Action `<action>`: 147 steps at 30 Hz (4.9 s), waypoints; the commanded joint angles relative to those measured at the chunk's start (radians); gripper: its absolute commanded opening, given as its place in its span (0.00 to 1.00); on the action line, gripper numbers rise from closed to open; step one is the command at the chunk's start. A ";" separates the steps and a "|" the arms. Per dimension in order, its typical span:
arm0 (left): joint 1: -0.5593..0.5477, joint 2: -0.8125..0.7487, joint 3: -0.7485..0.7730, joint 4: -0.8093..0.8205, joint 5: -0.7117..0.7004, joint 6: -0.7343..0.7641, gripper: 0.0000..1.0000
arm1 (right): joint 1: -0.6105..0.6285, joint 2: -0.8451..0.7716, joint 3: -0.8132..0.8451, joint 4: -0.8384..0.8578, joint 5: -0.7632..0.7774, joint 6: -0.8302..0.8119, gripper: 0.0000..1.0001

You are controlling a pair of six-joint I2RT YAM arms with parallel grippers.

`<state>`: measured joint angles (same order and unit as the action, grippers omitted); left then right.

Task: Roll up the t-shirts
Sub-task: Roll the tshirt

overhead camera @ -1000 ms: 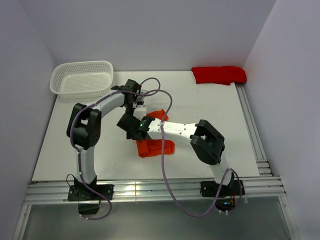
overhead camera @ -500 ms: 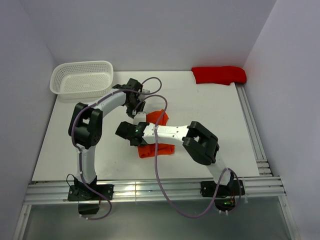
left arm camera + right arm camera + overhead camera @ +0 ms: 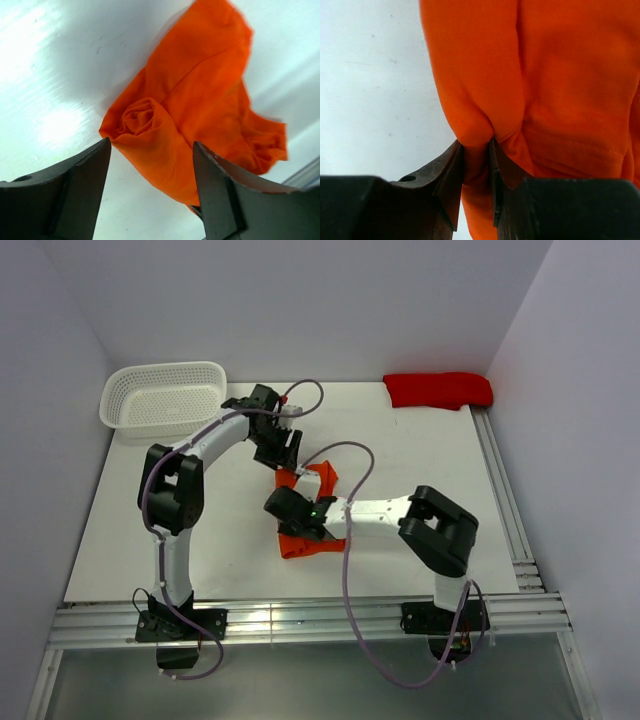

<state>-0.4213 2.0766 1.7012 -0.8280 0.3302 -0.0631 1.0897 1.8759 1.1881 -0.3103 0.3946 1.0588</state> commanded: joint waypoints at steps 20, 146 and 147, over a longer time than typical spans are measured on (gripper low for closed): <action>0.118 -0.168 -0.440 0.450 0.397 0.077 0.75 | -0.228 0.083 -0.716 1.357 -0.586 0.402 0.21; -0.013 -0.087 -0.226 0.161 -0.137 0.017 0.21 | -0.107 -0.110 -0.150 0.108 -0.151 -0.037 0.60; -0.016 -0.082 -0.222 0.155 -0.146 0.020 0.21 | -0.093 -0.107 -0.122 0.026 -0.093 -0.037 0.61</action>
<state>-0.4271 1.9682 1.4403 -0.6384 0.2714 -0.0650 0.9485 1.7992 0.9833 0.0513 0.1139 1.0843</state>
